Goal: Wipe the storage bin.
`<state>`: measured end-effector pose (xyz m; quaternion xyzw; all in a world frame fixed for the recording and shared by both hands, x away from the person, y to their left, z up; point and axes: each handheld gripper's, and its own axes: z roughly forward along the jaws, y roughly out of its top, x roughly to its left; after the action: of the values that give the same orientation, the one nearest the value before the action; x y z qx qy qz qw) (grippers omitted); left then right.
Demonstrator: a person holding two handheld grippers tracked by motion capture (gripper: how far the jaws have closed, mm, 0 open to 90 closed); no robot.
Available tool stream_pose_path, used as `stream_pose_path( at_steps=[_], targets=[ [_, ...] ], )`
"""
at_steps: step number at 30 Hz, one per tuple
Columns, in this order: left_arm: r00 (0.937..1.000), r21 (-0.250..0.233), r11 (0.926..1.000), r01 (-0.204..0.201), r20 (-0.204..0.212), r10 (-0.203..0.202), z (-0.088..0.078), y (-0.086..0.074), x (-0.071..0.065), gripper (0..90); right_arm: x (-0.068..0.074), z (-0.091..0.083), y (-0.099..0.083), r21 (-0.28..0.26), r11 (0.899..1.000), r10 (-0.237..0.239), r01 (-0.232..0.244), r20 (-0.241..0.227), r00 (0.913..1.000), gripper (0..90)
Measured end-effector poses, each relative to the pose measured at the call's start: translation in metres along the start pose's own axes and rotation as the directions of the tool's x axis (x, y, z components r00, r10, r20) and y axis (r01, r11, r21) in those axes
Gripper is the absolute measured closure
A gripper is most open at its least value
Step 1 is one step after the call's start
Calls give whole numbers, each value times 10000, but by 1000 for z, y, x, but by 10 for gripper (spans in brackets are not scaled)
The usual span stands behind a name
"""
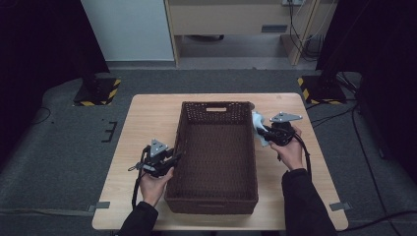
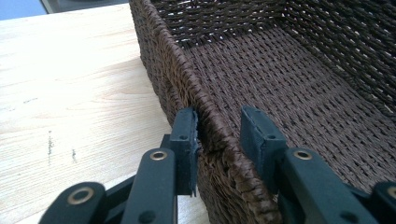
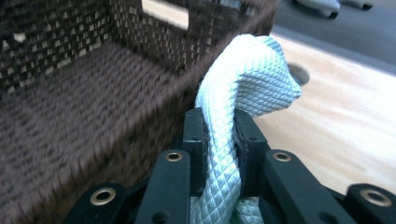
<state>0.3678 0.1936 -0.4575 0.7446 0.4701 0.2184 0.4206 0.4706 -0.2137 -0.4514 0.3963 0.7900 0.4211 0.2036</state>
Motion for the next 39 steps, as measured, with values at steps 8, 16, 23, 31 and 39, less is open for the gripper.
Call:
stream_pose_path(
  at_steps=[8,16,23,31,39],
  targets=[
    [10000,-167,9998,53,76,-51,2,0,1,655,2,28,-39,1344,9908,196,-175,-140,9997,781],
    [9998,-335,9992,215,-1,-215,1,-1,3,575,5,23,-41,1094,9935,358,-327,-269,9990,779],
    [9982,-730,9956,585,193,-572,-12,5,7,500,10,-23,-16,-756,9971,64,-101,-484,9988,780],
    [9985,-415,9988,254,502,-233,-20,-4,6,493,16,-10,-30,64,9999,-91,94,-404,9991,780],
    [9985,152,9997,-179,528,171,-13,-9,-3,562,15,17,-56,1558,9874,359,-282,-470,9983,778]
  ],
)
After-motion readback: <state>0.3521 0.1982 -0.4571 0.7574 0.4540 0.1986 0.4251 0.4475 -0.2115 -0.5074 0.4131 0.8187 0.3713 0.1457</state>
